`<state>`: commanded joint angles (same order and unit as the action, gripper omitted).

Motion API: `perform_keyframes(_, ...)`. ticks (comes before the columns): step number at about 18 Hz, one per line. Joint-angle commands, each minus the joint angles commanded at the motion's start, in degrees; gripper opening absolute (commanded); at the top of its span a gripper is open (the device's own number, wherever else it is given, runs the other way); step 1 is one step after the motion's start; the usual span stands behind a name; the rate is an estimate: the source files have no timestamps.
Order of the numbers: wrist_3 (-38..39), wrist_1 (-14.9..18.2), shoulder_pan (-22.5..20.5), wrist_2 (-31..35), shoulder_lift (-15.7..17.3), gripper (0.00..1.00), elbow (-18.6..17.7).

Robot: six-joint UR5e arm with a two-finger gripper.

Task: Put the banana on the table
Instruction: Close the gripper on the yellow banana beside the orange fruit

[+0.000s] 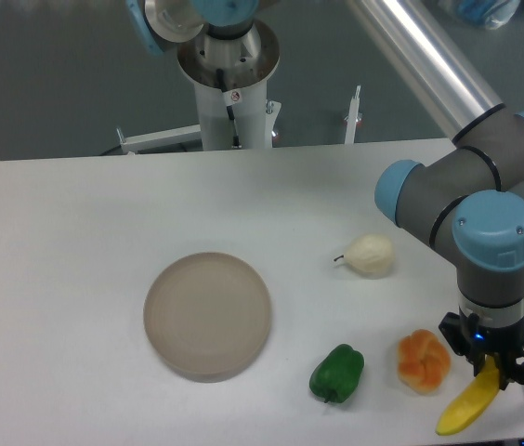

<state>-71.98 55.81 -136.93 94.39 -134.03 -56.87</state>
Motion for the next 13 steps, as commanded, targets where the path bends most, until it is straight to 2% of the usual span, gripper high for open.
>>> perform_keyframes(13,-0.61,0.7,-0.44,-0.61,4.65,0.31,-5.97)
